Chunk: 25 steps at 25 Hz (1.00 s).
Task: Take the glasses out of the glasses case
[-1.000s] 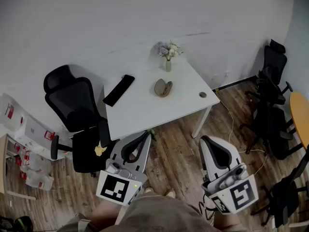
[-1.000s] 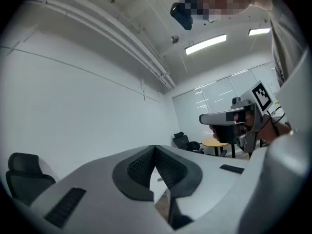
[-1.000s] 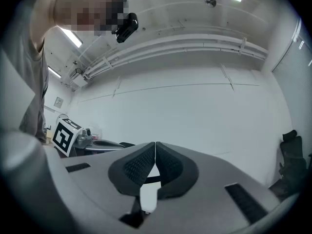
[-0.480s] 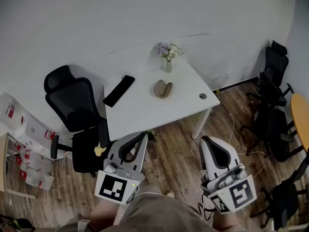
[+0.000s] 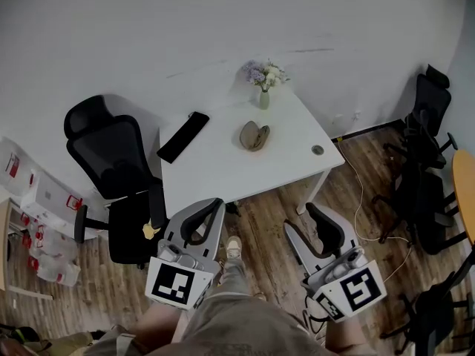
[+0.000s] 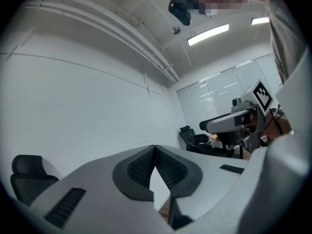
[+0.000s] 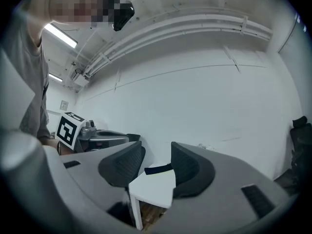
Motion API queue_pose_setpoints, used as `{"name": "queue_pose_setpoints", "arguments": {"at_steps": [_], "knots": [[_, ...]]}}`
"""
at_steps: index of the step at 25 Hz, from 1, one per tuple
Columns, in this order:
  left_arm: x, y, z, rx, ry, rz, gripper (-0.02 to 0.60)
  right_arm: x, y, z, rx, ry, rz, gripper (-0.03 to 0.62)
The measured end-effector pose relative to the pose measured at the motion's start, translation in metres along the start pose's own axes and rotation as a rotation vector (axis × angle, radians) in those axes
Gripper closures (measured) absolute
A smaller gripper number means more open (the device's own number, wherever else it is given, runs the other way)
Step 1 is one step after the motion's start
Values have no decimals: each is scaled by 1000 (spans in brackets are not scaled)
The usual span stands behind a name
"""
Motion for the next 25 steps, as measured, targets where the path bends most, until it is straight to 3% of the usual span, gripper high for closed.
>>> {"name": "queue_pose_setpoints", "arguments": {"at_steps": [10, 17, 25], "knots": [[-83, -98, 32, -27, 39, 18, 566, 75, -110, 29, -50, -80, 73, 396], [-155, -182, 53, -62, 54, 55, 566, 123, -219, 61, -172, -151, 60, 396], [-224, -277, 107, -158, 67, 116, 566, 184, -335, 134, -338, -310, 175, 396]]}}
Point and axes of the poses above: the fingertips, and each gripper's own axes: y backward along the fingers, x to its right, z out of its underside, the point moved 7 cm from there along y, backward along the fingers, and after that the axes turned 2 degrees about y, right-handed, at the moved point
